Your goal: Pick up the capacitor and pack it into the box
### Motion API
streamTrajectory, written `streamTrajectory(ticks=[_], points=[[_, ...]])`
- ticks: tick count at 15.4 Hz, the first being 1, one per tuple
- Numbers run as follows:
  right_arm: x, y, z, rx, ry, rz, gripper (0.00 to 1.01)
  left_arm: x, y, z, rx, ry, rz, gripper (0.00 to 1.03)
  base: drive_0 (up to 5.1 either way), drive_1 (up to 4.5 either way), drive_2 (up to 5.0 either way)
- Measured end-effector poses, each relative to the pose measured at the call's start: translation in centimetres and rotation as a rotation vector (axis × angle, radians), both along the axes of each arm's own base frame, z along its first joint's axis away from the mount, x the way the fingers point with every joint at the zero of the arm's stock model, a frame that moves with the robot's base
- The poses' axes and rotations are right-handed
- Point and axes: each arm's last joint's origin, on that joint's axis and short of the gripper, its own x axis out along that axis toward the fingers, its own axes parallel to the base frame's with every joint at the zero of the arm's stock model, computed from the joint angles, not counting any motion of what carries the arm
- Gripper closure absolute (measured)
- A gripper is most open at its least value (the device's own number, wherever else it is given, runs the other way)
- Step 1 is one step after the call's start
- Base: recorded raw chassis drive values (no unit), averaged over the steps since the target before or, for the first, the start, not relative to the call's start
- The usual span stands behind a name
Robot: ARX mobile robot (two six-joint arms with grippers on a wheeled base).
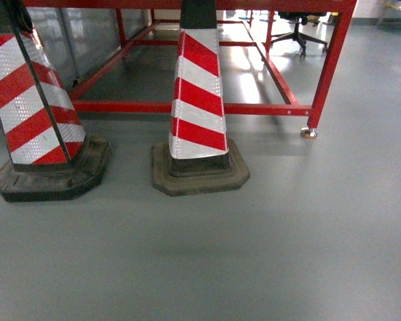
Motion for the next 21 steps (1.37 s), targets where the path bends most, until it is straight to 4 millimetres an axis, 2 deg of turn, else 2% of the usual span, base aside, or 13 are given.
streamTrajectory(ticks=[3,21], points=[[0.0,0.0,0.0,0.0,0.0,0.0,0.03,0.0,0.0,0.0,0.0,0.0,0.0,0.59,0.0,0.0,0.0],[0.0,-0.01,0.0,0.0,0.0,-0.003,0.03,0.0,0.0,0.01,0.0,-0.002,0.0,0.59,0.0,3.96,-4.0]])
